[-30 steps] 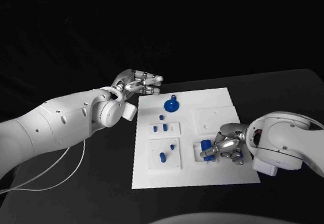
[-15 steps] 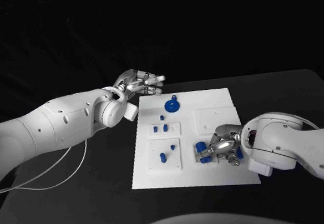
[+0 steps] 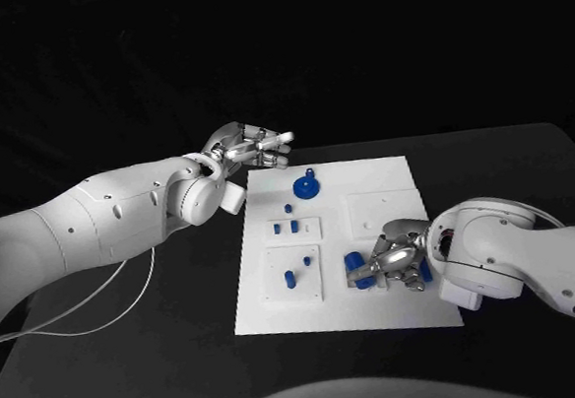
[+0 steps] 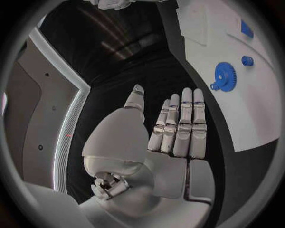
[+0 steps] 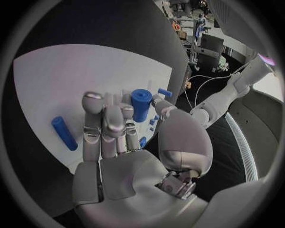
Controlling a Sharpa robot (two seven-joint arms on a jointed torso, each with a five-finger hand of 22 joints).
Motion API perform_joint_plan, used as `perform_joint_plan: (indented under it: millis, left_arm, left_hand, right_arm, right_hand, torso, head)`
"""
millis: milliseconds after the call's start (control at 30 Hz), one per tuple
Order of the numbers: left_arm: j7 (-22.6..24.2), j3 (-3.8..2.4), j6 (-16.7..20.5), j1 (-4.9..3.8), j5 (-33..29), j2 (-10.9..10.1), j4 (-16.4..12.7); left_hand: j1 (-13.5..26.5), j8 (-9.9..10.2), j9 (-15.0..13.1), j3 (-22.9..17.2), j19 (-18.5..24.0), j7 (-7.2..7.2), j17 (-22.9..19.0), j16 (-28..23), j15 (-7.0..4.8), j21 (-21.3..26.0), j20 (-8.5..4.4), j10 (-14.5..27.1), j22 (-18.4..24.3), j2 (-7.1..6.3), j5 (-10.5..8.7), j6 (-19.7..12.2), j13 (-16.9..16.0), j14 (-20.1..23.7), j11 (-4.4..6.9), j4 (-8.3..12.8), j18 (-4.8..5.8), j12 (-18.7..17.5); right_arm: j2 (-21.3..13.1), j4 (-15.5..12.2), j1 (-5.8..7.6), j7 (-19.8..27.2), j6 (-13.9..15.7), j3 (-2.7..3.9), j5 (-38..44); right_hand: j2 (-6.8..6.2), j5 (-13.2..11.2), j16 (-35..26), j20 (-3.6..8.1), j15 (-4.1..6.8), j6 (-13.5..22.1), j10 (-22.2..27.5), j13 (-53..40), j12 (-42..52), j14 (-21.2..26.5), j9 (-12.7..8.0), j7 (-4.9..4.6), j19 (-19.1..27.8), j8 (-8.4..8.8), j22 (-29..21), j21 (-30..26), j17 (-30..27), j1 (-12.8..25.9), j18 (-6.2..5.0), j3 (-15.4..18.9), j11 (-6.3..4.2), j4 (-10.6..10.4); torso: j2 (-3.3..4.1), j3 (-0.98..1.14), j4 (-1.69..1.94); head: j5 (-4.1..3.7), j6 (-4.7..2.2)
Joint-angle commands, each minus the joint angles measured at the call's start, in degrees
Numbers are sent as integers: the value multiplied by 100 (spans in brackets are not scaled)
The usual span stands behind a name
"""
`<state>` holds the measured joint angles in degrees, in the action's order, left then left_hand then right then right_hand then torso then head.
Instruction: Assemble the parts on the task board
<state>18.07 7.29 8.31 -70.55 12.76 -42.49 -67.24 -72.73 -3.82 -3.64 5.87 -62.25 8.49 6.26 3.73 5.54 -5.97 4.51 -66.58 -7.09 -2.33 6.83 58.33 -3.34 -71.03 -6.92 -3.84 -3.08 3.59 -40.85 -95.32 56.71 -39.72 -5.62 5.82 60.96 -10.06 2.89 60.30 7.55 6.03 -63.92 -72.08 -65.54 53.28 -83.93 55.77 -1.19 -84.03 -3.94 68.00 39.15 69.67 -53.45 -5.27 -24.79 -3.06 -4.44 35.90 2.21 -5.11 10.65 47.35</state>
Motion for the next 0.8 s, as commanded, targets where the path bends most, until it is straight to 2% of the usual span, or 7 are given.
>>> perform_joint_plan:
  millis: [33,133,167,267,367,433,800]
  left_arm:
    - [56,-5,-83,1,8,6,-17]
    - [54,-5,-82,1,7,5,-16]
    - [53,-5,-81,1,7,4,-16]
    - [51,-5,-80,1,7,4,-15]
    - [49,-4,-79,1,7,3,-17]
    - [46,-4,-77,1,7,0,-17]
    - [39,-4,-66,1,13,-22,-16]
  left_hand:
    - [66,1,-3,-13,8,-10,7,-14,12,-26,32,47,7,7,25,-47,-9,45,-4,-32,33,-3]
    - [66,1,-3,-13,8,-10,7,-14,12,-26,32,47,7,7,25,-47,-9,45,-4,-32,33,-3]
    - [66,1,-3,-13,8,-10,7,-14,12,-26,32,47,7,7,25,-47,-9,45,-4,-32,33,-3]
    - [66,1,-3,-13,8,-10,7,-14,12,-26,32,47,7,7,25,-47,-9,45,-4,-32,33,-3]
    - [66,1,-3,-13,8,-10,7,-14,12,-26,32,47,7,7,25,-47,-9,45,-4,-32,33,-3]
    - [66,1,-3,-13,8,-10,7,-14,12,-26,32,47,7,7,25,-47,-9,45,-4,-32,33,-3]
    - [66,1,-3,-13,8,-10,7,-14,12,-26,32,47,7,7,25,-47,-9,45,-4,-32,33,-3]
  right_arm:
    - [24,36,-41,-383,-32,-35,143]
    - [29,37,-41,-381,-14,-36,157]
    - [30,35,-41,-380,-9,-36,160]
    - [27,19,-41,-378,2,-37,165]
    - [11,-22,-41,-376,16,-37,167]
    - [-11,-62,-41,-374,24,-37,166]
    - [-289,-325,-42,-366,32,-36,212]
  right_hand:
    - [-147,-14,-38,-29,-15,21,22,10,-49,5,-102,-11,-270,17,8,-46,13,-224,37,466,39,-572]
    - [-212,-15,-51,-34,-22,35,27,9,-65,2,-144,-25,-272,26,17,-44,21,-178,36,913,53,-951]
    - [-210,-15,-54,-36,-24,37,32,5,-74,-1,-176,-29,-272,26,21,-50,34,-371,33,1224,54,-1205]
    - [-55,-4,-57,-38,-25,48,31,2,-79,-3,-202,-33,-272,27,25,-53,44,-343,33,1948,58,-1214]
    - [341,0,-61,-51,-36,49,26,-8,-73,-10,-228,-40,-273,24,41,-47,56,-410,30,2649,67,-1131]
    - [743,9,-54,-74,-46,44,30,2,-50,-14,-202,-41,-273,29,54,-51,52,-446,0,3372,72,-777]
    - [810,64,-37,-74,-44,-7,14,18,-19,-13,-183,-27,-276,27,69,-33,45,-466,6,3337,63,-650]
  torso:
    - [-1,-2,0]
    - [1,0,-4]
    - [1,1,-5]
    - [1,1,-5]
    - [1,5,-5]
    - [0,6,-5]
    - [0,5,-10]
  head:
    - [9,1]
    - [9,1]
    - [9,-2]
    - [9,-2]
    - [5,-15]
    - [3,-14]
    - [-2,-22]
